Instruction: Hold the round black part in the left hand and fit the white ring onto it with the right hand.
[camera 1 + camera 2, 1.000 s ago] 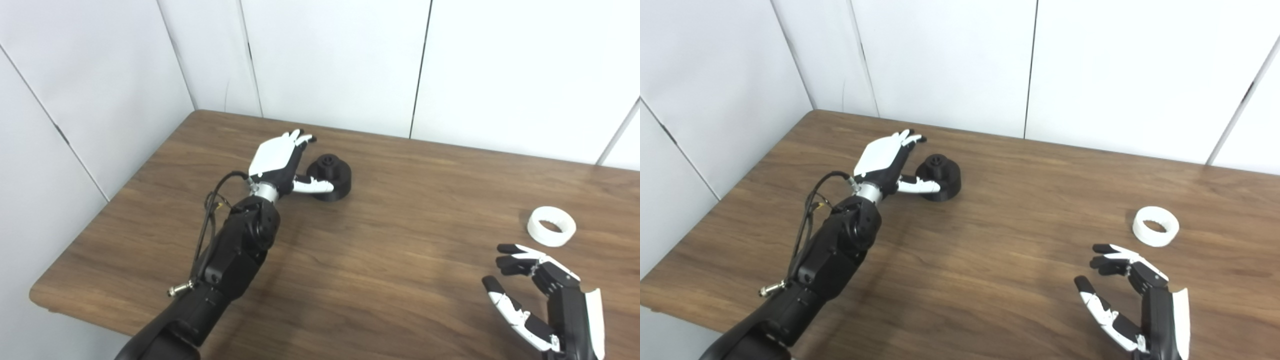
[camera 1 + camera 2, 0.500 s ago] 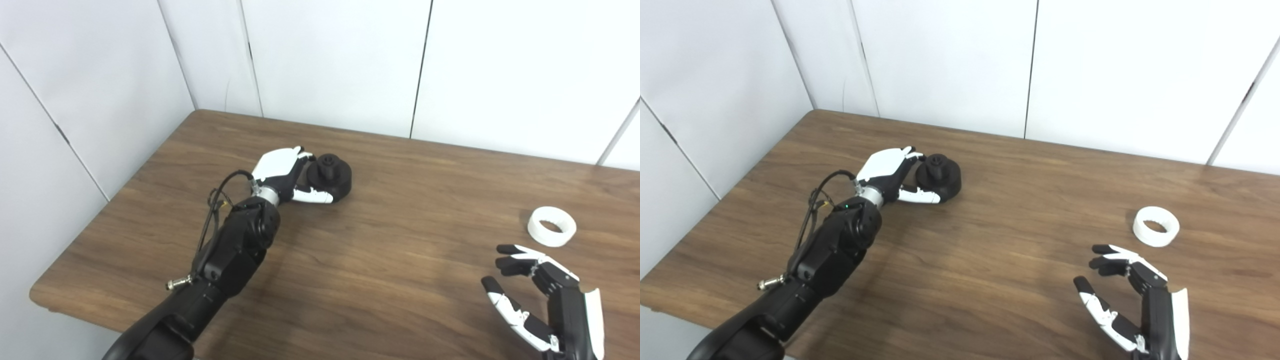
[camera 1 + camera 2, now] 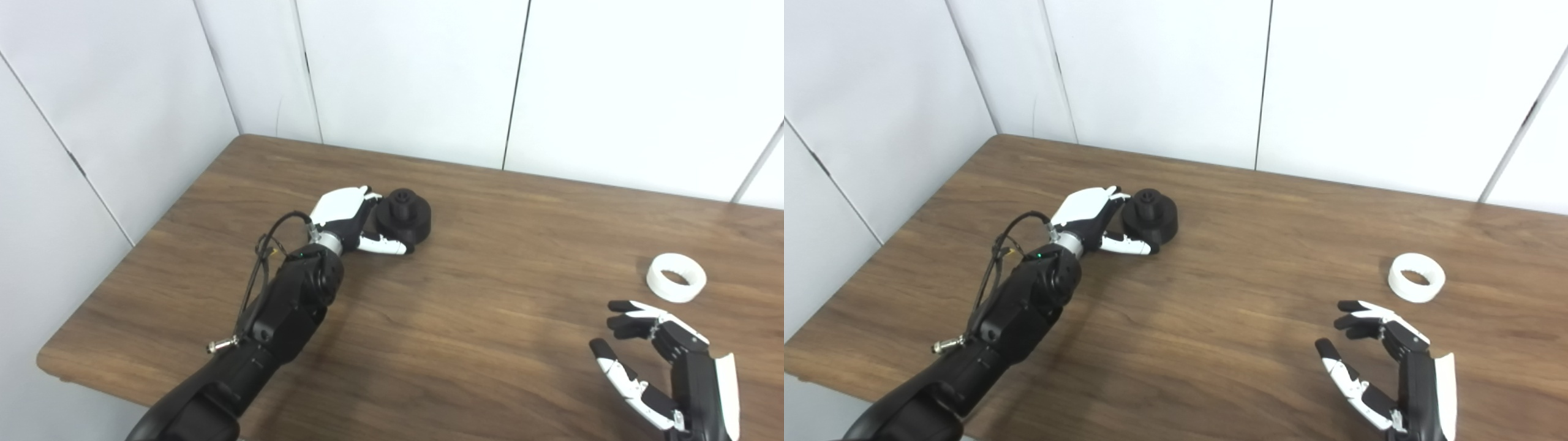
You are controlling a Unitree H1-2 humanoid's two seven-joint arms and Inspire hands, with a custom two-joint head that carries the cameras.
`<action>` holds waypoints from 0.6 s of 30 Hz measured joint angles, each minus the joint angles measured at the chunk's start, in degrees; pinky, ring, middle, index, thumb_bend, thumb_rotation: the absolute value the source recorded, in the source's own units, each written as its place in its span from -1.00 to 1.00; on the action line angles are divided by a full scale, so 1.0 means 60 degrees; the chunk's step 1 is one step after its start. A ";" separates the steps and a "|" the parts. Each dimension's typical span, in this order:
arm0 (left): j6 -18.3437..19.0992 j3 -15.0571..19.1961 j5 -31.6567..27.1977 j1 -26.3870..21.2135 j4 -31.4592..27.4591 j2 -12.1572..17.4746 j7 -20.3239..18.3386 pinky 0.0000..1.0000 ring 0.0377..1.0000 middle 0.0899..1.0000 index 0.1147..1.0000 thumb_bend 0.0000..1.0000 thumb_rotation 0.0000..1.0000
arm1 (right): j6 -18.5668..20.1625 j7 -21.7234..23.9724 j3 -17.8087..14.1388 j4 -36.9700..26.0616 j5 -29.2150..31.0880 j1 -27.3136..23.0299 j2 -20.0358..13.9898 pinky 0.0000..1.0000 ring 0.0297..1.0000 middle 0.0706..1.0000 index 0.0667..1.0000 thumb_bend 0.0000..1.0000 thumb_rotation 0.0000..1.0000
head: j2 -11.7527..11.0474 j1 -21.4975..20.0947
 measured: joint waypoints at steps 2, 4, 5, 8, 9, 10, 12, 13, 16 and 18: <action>-0.0103 0.0151 -0.0210 0.0000 0.0126 -0.0172 0.0290 0.90 1.00 1.00 0.59 1.00 0.07 | 0.0032 0.0000 -0.0011 -0.0017 -0.0011 0.0013 0.0002 0.04 0.16 0.26 -0.07 0.00 -0.67 | 0.0000 0.0000; -0.0378 0.0317 -0.0454 0.0002 0.0357 -0.0363 0.0730 0.90 1.00 1.00 0.57 1.00 0.02 | 0.0076 0.0001 -0.0017 -0.0033 -0.0019 0.0022 0.0003 0.04 0.16 0.27 -0.07 0.00 -0.67 | 0.0015 0.0000; -0.0422 0.0356 -0.0514 0.0001 0.0395 -0.0418 0.0846 0.90 1.00 1.00 0.55 1.00 -0.02 | 0.0100 0.0001 -0.0021 -0.0041 -0.0019 0.0028 0.0003 0.04 0.16 0.27 -0.07 0.00 -0.67 | 0.0015 0.0015; -0.0923 0.0523 -0.0830 0.0001 0.0701 -0.0637 0.1369 0.93 1.00 0.99 0.51 0.97 -0.14 | 0.0115 0.0000 -0.0024 -0.0048 -0.0015 0.0037 0.0005 0.04 0.15 0.26 -0.07 0.00 -0.67 | 0.0029 0.0000; -0.1045 0.0589 -0.0930 0.0000 0.0770 -0.0690 0.1473 0.93 1.00 0.98 0.50 0.96 -0.16 | 0.0115 0.0000 -0.0025 -0.0048 -0.0013 0.0038 0.0005 0.04 0.15 0.26 -0.07 0.00 -0.67 | 0.0058 -0.0015; -0.1147 0.0668 -0.1037 -0.0002 0.0869 -0.0761 0.1597 0.91 1.00 0.97 0.49 0.94 -0.17 | 0.0115 0.0000 -0.0025 -0.0048 -0.0011 0.0039 0.0005 0.04 0.15 0.26 -0.07 0.00 -0.67 | 0.0059 -0.0015; -0.1382 0.0791 -0.1280 -0.0007 0.1028 -0.0893 0.1824 0.91 0.98 0.93 0.44 0.92 -0.21 | 0.0115 0.0000 -0.0031 -0.0050 -0.0011 0.0047 0.0007 0.04 0.15 0.26 -0.07 0.00 -0.67 | 0.0073 -0.0015; -0.1482 0.0830 -0.1341 -0.0009 0.1089 -0.0928 0.1940 0.91 0.97 0.92 0.42 0.91 -0.22 | 0.0115 0.0001 -0.0034 -0.0054 -0.0013 0.0052 0.0008 0.04 0.15 0.26 -0.07 0.00 -0.67 | 0.0073 -0.0015; -0.1975 0.0967 -0.1633 -0.0012 0.1443 -0.1058 0.2424 0.91 0.94 0.88 0.35 0.86 -0.24 | 0.0114 -0.0003 -0.0038 -0.0058 -0.0014 0.0059 0.0009 0.04 0.15 0.26 -0.07 0.00 -0.67 | 0.0088 0.0000; -0.2208 0.0986 -0.1693 -0.0020 0.1630 -0.1127 0.2670 0.91 0.92 0.86 0.31 0.82 -0.25 | 0.0114 -0.0008 -0.0047 -0.0059 -0.0027 0.0064 0.0009 0.03 0.14 0.26 -0.07 0.00 -0.67 | 0.0088 -0.0015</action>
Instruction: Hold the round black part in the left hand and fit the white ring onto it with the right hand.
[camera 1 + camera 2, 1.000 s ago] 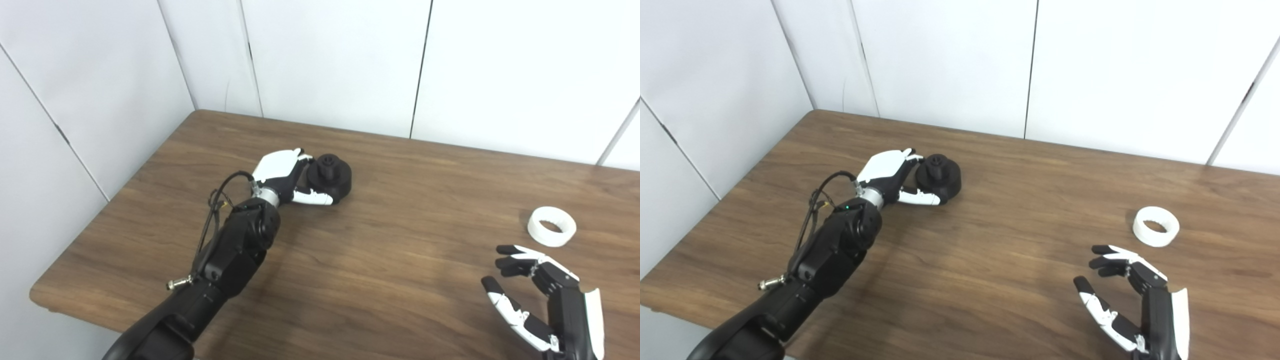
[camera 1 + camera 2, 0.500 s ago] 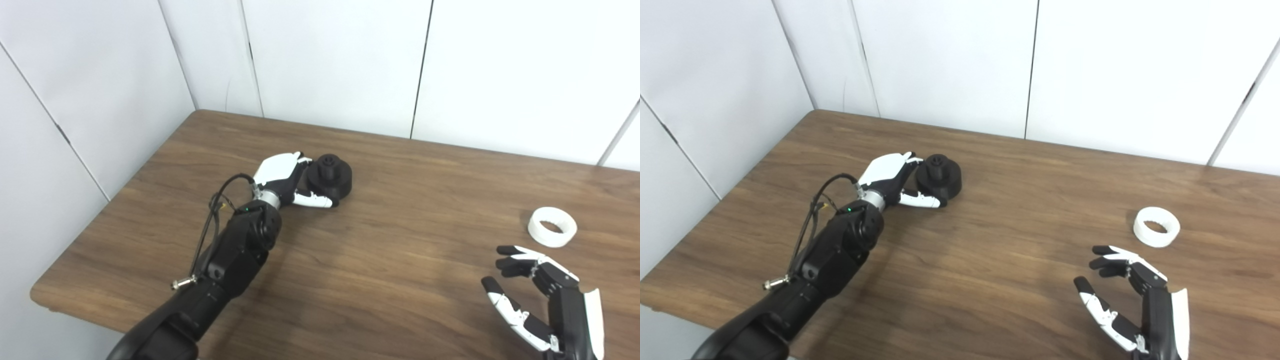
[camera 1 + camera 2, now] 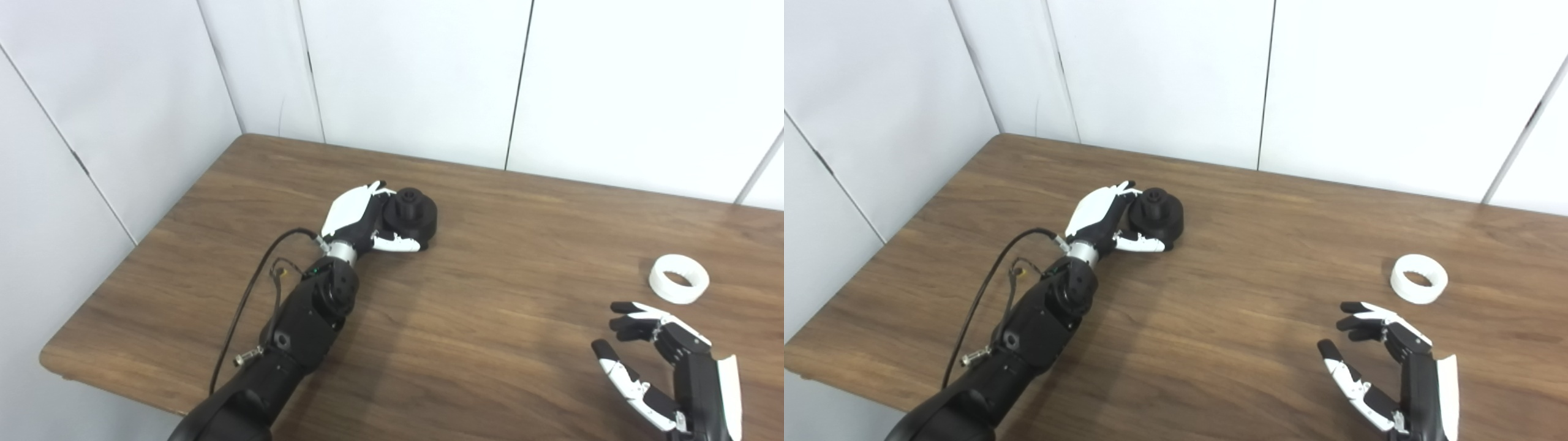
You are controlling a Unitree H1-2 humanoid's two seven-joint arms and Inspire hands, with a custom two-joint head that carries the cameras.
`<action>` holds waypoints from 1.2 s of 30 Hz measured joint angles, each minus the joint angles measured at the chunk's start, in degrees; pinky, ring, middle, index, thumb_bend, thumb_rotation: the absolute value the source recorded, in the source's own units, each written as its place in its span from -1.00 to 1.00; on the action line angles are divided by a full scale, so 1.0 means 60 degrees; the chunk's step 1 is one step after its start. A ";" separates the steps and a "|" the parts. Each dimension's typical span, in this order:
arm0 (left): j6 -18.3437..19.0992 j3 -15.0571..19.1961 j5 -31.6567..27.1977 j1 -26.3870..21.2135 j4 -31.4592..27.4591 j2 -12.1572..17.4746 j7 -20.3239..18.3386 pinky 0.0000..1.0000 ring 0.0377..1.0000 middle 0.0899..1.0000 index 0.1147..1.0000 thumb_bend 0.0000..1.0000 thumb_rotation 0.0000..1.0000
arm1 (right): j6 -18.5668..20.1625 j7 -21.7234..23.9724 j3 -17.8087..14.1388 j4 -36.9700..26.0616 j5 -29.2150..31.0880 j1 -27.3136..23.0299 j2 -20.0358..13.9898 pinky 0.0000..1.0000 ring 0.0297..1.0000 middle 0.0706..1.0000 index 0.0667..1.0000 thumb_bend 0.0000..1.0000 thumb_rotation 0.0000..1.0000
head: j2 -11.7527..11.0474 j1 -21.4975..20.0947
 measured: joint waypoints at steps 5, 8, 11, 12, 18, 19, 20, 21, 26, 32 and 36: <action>-0.0122 0.0002 -0.0205 -0.0001 0.0089 -0.0048 0.0194 0.93 0.91 0.84 0.21 0.75 -0.33 | 0.0006 -0.0002 -0.0004 -0.0022 -0.0014 0.0015 0.0002 0.03 0.14 0.25 -0.07 0.00 -0.67 | 0.0044 -0.0015; -0.0245 0.0013 -0.0279 0.0000 0.0137 -0.0074 0.0344 0.92 0.90 0.83 0.17 0.72 -0.38 | 0.0044 0.0000 -0.0019 -0.0038 -0.0015 0.0026 0.0003 0.04 0.15 0.26 -0.07 0.00 -0.67 | 0.0058 0.0015; -0.0318 0.0004 -0.0337 0.0000 0.0161 -0.0089 0.0414 0.90 0.89 0.82 0.14 0.68 -0.43 | 0.0085 0.0002 -0.0031 -0.0047 -0.0004 0.0031 0.0002 0.03 0.14 0.25 -0.07 0.00 -0.67 | 0.0059 0.0000; -0.0337 0.0001 -0.0352 0.0000 0.0161 -0.0089 0.0423 0.89 0.88 0.81 0.13 0.68 -0.45 | 0.0095 0.0004 -0.0031 -0.0049 0.0005 0.0032 0.0002 0.03 0.14 0.25 -0.07 0.00 -0.67 | 0.0059 0.0000; -0.0470 0.0005 -0.0433 -0.0009 0.0182 -0.0106 0.0522 0.87 0.87 0.80 0.08 0.65 -0.55 | 0.0130 0.0007 -0.0040 -0.0054 0.0039 0.0032 0.0002 0.05 0.15 0.26 -0.07 0.00 -0.67 | 0.0073 0.0000; -0.0487 0.0012 -0.0500 -0.0014 0.0181 -0.0116 0.0520 0.88 0.88 0.80 0.08 0.65 -0.56 | 0.0130 0.0005 -0.0041 -0.0054 0.0038 0.0032 0.0002 0.05 0.15 0.26 -0.07 0.00 -0.67 | 0.0073 0.0000; -0.0487 0.0012 -0.0561 -0.0017 0.0177 -0.0119 0.0511 0.88 0.88 0.80 0.08 0.65 -0.56 | 0.0131 0.0005 -0.0043 -0.0054 0.0038 0.0032 0.0002 0.05 0.16 0.26 -0.07 0.00 -0.67 | 0.0073 0.0000; -0.0487 0.0012 -0.0578 -0.0016 0.0173 -0.0118 0.0503 0.88 0.89 0.80 0.07 0.66 -0.56 | 0.0131 0.0005 -0.0044 -0.0054 0.0038 0.0032 0.0002 0.05 0.16 0.26 -0.07 0.00 -0.67 | 0.0088 -0.0044; -0.0381 -0.0027 -0.0677 0.0099 -0.0114 -0.0111 0.0358 0.87 0.91 0.81 0.07 0.66 -0.58 | 0.0153 0.0007 -0.0042 -0.0059 0.0034 0.0033 0.0001 0.05 0.16 0.26 -0.07 0.00 -0.67 | 0.0088 -0.0044; -0.0370 -0.0214 -0.0640 0.0434 -0.0668 -0.0091 0.0325 0.78 0.88 0.78 0.04 0.67 -0.59 | 0.0198 0.0006 -0.0043 -0.0065 0.0018 0.0033 0.0002 0.02 0.14 0.26 -0.07 0.00 -0.67 | 0.0103 -0.0029; -0.0338 -0.0300 -0.0600 0.0602 -0.0971 -0.0078 0.0311 0.78 0.88 0.79 0.05 0.65 -0.58 | 0.0233 0.0005 -0.0043 -0.0077 0.0006 0.0033 0.0001 0.03 0.15 0.26 -0.07 0.00 -0.67 | 0.0146 -0.0029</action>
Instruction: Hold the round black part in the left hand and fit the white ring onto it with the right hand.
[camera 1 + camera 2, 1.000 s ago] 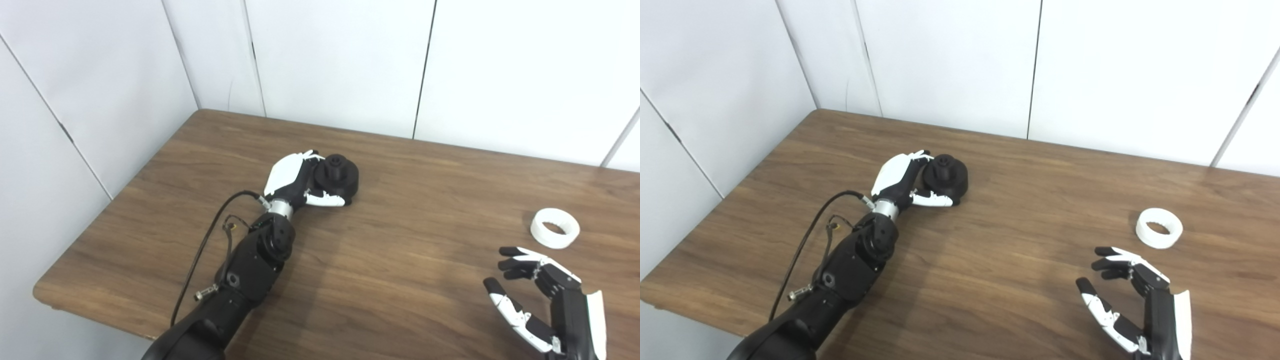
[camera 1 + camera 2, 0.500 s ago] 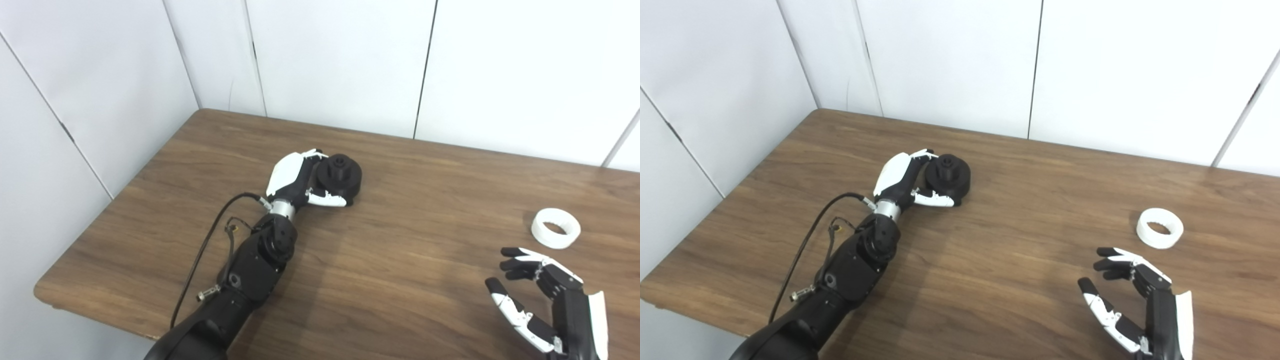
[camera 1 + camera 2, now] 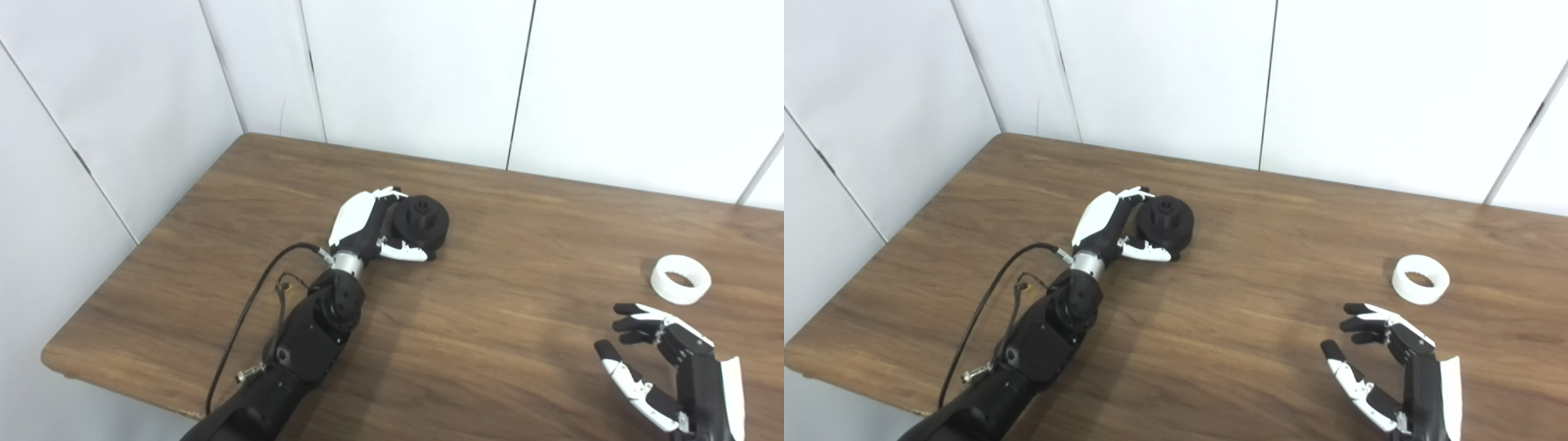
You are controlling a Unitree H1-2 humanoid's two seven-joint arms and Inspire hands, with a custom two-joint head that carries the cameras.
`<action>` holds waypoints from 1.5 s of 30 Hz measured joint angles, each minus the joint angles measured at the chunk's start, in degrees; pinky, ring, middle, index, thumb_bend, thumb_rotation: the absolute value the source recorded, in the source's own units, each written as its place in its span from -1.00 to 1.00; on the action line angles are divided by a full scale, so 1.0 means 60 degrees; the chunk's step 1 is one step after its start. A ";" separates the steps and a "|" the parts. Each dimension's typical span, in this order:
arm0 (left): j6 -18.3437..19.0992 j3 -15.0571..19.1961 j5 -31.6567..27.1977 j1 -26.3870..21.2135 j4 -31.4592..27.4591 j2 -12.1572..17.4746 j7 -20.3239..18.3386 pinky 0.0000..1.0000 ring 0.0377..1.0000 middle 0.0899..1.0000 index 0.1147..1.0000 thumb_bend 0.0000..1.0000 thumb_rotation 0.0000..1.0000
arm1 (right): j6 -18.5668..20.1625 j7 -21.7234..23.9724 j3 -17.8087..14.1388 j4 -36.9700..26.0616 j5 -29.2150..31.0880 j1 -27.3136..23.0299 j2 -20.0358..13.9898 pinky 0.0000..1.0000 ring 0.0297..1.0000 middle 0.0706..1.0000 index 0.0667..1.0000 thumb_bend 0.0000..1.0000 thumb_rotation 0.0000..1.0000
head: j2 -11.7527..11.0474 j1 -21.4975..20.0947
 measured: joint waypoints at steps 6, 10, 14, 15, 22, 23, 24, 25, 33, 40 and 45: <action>0.0001 -0.0079 -0.0034 0.0385 -0.0483 -0.0018 -0.0152 0.87 0.92 0.80 0.06 0.65 -0.59 | 0.0012 0.0003 -0.0006 -0.0003 -0.0008 0.0001 0.0000 0.02 0.14 0.26 -0.07 0.00 -0.67 | 0.0000 -0.0015; 0.0097 -0.0148 -0.0034 0.0626 -0.0914 -0.0012 -0.0302 0.90 0.92 0.81 0.05 0.65 -0.56 | 0.0026 0.0010 -0.0005 -0.0011 0.0009 0.0001 -0.0001 0.03 0.15 0.26 -0.07 0.00 -0.67 | 0.0029 -0.0088; 0.0264 -0.0293 -0.0029 0.0955 -0.1469 -0.0002 -0.0509 0.88 0.92 0.81 0.06 0.65 -0.53 | 0.0058 0.0019 -0.0007 -0.0010 0.0004 0.0001 0.0000 0.03 0.15 0.25 -0.07 0.00 -0.67 | 0.0073 -0.0176; 0.0335 -0.0354 -0.0009 0.1036 -0.1656 0.0019 -0.0612 0.87 0.91 0.80 0.06 0.65 -0.53 | 0.0059 0.0019 -0.0007 -0.0011 0.0001 0.0001 0.0000 0.03 0.14 0.25 -0.07 0.00 -0.67 | 0.0088 -0.0219; 0.0356 -0.0701 0.0179 0.1525 -0.2480 0.0053 -0.0919 0.84 0.89 0.81 0.06 0.66 -0.54 | 0.0059 0.0018 -0.0003 -0.0010 -0.0042 -0.0002 0.0001 0.02 0.14 0.25 -0.07 0.00 -0.67 | 0.0146 -0.0439; 0.0361 -0.0744 0.0195 0.1562 -0.2593 0.0070 -0.0987 0.84 0.89 0.81 0.05 0.66 -0.55 | 0.0060 0.0019 -0.0002 -0.0010 -0.0042 -0.0002 0.0001 0.02 0.14 0.25 -0.07 0.00 -0.67 | 0.0161 -0.0468; 0.0362 -0.0797 0.0206 0.1608 -0.2709 0.0096 -0.1088 0.84 0.89 0.81 0.05 0.67 -0.55 | 0.0060 0.0018 0.0000 -0.0010 -0.0047 -0.0003 0.0002 0.02 0.14 0.25 -0.07 0.00 -0.67 | 0.0176 -0.0498; 0.0350 -0.0877 0.0212 0.1661 -0.2813 0.0108 -0.1143 0.83 0.89 0.81 0.04 0.68 -0.55 | 0.0060 0.0018 0.0002 -0.0010 -0.0058 -0.0003 0.0002 0.02 0.14 0.25 -0.07 0.00 -0.67 | 0.0176 -0.0498; 0.0540 -0.1465 0.0422 0.2587 -0.4526 0.0067 -0.2064 0.84 0.91 0.83 0.06 0.69 -0.52 | 0.0394 0.0011 0.0052 -0.0080 -0.0299 -0.0004 0.0013 0.02 0.15 0.26 -0.07 0.00 -0.67 | 0.0264 -0.0732; 0.0727 -0.1852 0.0620 0.3292 -0.5493 -0.0158 -0.2691 0.99 0.96 0.83 0.07 0.75 -0.45 | 0.0431 0.0001 0.0147 -0.0080 -0.0326 -0.0014 0.0027 0.02 0.14 0.25 -0.07 -0.01 -0.68 | 0.0352 -0.0952; 0.0738 -0.2101 0.0891 0.3702 -0.5898 -0.0289 -0.2971 1.00 0.98 0.83 0.05 0.79 -0.46 | 0.0546 -0.0033 0.0193 -0.0103 -0.0389 -0.0019 0.0036 0.04 0.15 0.26 -0.07 -0.01 -0.68 | 0.0439 -0.1172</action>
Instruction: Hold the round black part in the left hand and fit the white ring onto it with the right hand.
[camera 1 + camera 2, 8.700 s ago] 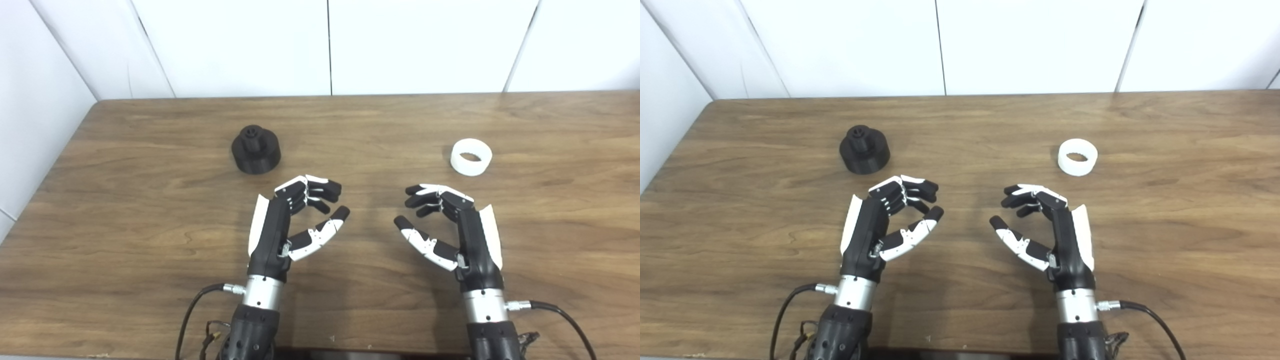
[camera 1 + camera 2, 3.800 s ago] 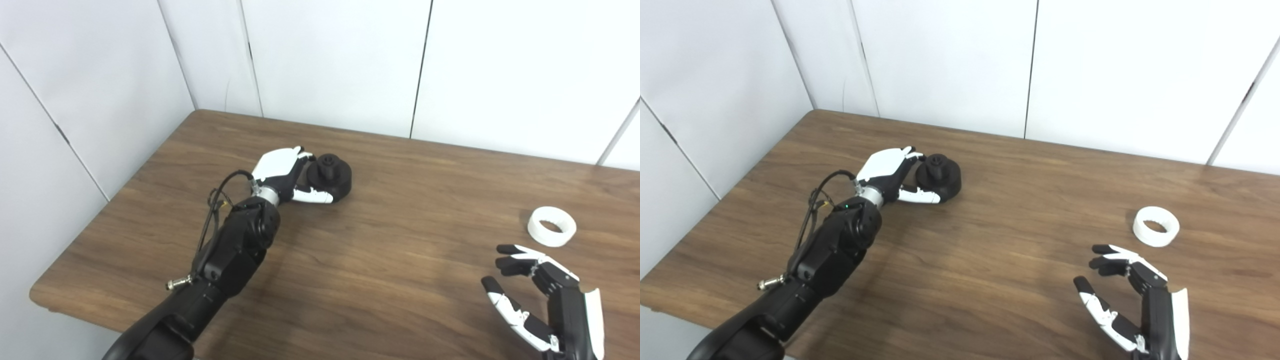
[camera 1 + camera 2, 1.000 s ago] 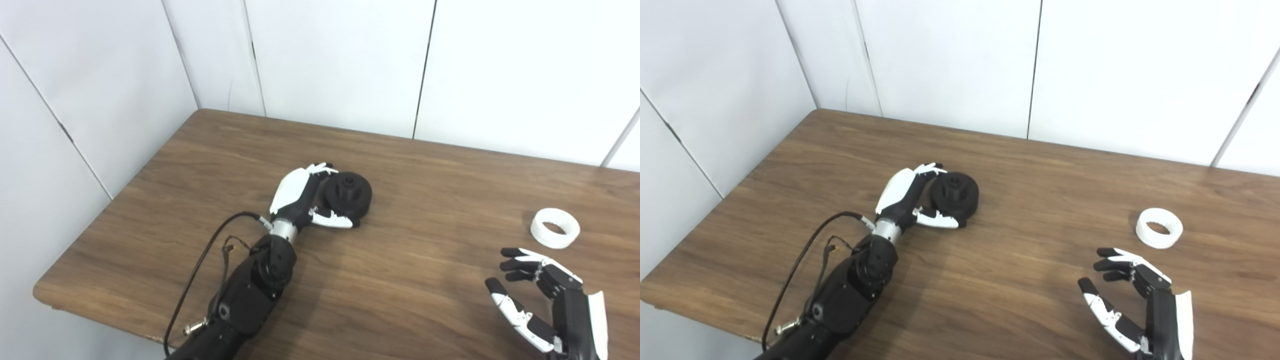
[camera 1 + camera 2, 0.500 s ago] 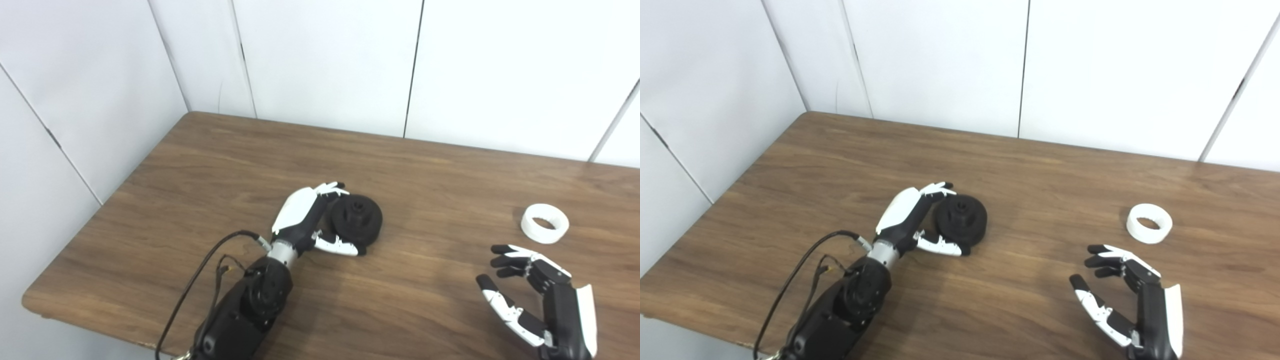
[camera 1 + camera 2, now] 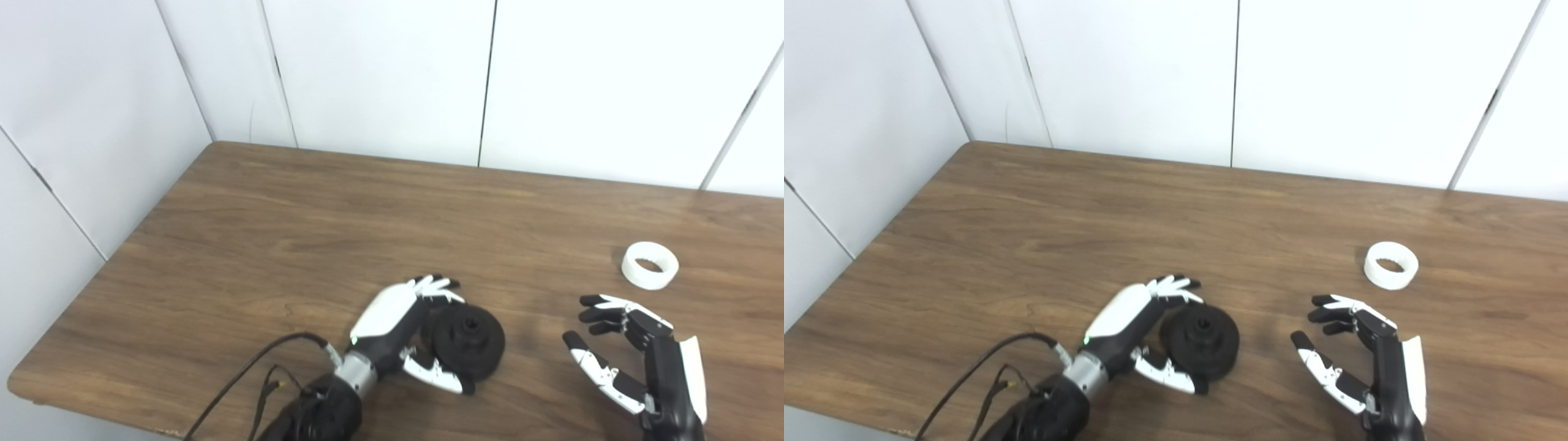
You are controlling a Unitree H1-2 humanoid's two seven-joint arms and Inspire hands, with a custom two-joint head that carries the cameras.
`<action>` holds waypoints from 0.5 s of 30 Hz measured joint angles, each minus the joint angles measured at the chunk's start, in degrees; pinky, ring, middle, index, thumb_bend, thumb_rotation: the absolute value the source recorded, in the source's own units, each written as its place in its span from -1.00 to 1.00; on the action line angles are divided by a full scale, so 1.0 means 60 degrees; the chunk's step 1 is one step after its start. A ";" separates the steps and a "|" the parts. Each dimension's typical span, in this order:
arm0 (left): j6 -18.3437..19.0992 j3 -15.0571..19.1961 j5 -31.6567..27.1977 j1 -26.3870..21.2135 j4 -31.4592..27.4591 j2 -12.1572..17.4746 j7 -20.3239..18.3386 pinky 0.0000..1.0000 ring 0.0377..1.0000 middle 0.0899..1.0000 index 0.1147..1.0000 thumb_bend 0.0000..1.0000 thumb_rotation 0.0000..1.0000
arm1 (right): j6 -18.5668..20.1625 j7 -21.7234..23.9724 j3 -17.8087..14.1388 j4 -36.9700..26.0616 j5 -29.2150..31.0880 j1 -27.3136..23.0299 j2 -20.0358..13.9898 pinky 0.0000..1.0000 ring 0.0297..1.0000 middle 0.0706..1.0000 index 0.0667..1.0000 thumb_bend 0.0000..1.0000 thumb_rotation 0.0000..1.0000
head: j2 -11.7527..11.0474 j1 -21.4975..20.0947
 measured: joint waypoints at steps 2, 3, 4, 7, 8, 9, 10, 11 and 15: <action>-0.0006 -0.0077 0.0140 0.0092 -0.0098 -0.0035 -0.0023 1.00 0.98 0.82 0.05 0.79 -0.48 | 0.0016 -0.0002 0.0032 -0.0031 -0.0002 -0.0006 0.0003 0.03 0.15 0.26 -0.07 -0.01 -0.68 | 0.0029 -0.0059; -0.0029 -0.0116 0.0204 0.0168 -0.0149 -0.0066 -0.0024 1.00 0.98 0.82 0.05 0.79 -0.49 | 0.0016 -0.0010 0.0052 -0.0040 -0.0003 -0.0009 0.0004 0.03 0.15 0.25 -0.07 -0.01 -0.68 | 0.0087 -0.0131; -0.0042 -0.0137 0.0234 0.0192 -0.0162 -0.0080 -0.0023 1.00 0.98 0.82 0.05 0.78 -0.50 | 0.0021 -0.0014 0.0066 -0.0040 -0.0003 -0.0010 0.0006 0.03 0.15 0.25 -0.07 -0.01 -0.68 | 0.0103 -0.0176; -0.0049 -0.0155 0.0296 0.0225 -0.0192 -0.0109 -0.0044 1.00 0.97 0.82 0.05 0.78 -0.49 | 0.0093 -0.0056 0.0106 -0.0057 -0.0007 -0.0016 0.0013 0.02 0.14 0.25 -0.07 -0.01 -0.68 | 0.0161 -0.0293; -0.0048 -0.0158 0.0307 0.0236 -0.0204 -0.0114 -0.0068 1.00 0.97 0.82 0.05 0.79 -0.49 | 0.0153 -0.0080 0.0112 -0.0075 -0.0016 -0.0017 0.0015 0.02 0.14 0.25 -0.07 -0.01 -0.68 | 0.0190 -0.0351; -0.0047 -0.0163 0.0329 0.0246 -0.0219 -0.0120 -0.0089 1.00 0.97 0.82 0.06 0.79 -0.49 | 0.0187 -0.0099 0.0120 -0.0081 -0.0035 -0.0017 0.0015 0.02 0.14 0.25 -0.07 -0.01 -0.68 | 0.0191 -0.0352; -0.0047 -0.0163 0.0351 0.0254 -0.0230 -0.0131 -0.0109 1.00 0.97 0.82 0.06 0.79 -0.50 | 0.0202 -0.0115 0.0130 -0.0085 -0.0075 -0.0017 0.0015 0.02 0.14 0.25 -0.07 -0.01 -0.68 | 0.0220 -0.0439; -0.0047 -0.0162 0.0381 0.0257 -0.0232 -0.0142 -0.0125 1.00 0.97 0.82 0.06 0.79 -0.50 | 0.0210 -0.0137 0.0148 -0.0090 -0.0123 -0.0020 0.0017 0.02 0.14 0.25 -0.07 -0.01 -0.68 | 0.0220 -0.0440; -0.0098 -0.0107 0.0414 0.0302 -0.0232 -0.0194 -0.0136 1.00 0.97 0.82 0.04 0.79 -0.55 | 0.0215 -0.0204 0.0253 -0.0091 -0.0266 -0.0032 0.0025 0.02 0.14 0.24 -0.08 -0.01 -0.68 | 0.0176 -0.1212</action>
